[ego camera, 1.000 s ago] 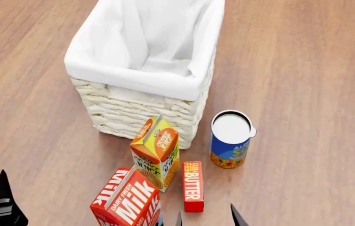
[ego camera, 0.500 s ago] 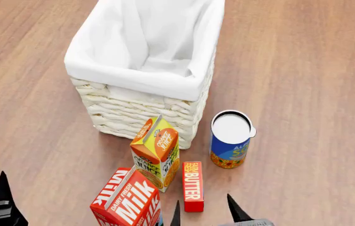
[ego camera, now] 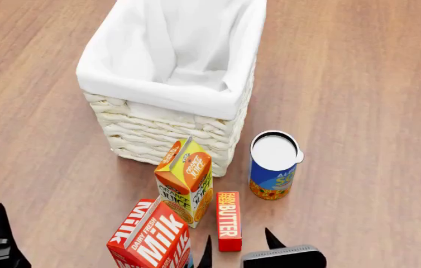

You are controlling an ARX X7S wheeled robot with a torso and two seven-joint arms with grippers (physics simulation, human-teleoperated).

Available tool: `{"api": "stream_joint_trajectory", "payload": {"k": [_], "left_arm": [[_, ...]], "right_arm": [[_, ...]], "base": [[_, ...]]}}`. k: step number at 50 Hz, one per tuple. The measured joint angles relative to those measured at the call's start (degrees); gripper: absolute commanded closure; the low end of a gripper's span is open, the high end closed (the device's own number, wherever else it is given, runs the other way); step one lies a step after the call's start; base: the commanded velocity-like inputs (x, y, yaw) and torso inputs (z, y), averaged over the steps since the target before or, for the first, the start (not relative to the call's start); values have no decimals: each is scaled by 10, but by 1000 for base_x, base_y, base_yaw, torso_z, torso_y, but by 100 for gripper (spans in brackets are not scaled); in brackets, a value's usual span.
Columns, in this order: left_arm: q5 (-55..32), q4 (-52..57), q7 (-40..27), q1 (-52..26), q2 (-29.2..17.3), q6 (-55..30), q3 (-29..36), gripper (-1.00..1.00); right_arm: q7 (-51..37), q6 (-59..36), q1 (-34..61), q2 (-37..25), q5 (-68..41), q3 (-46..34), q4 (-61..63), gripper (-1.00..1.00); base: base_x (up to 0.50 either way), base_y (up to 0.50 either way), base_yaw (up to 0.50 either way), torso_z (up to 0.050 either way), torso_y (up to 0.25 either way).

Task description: Pick up the butter and put it in the basket.

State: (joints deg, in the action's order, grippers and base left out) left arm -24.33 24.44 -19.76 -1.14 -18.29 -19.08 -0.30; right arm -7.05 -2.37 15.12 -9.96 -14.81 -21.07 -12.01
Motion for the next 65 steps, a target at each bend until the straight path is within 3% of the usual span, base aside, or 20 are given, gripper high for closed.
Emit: {"api": "stream_joint_trajectory", "payload": {"k": [65], "left_arm": [[-37,46,-25,16,-11,-20,-11,-100]], "right_arm": [[-4,-152,53,-21,-74,-2,20,-100]], "base": [[0,0,0,0,0]]}}
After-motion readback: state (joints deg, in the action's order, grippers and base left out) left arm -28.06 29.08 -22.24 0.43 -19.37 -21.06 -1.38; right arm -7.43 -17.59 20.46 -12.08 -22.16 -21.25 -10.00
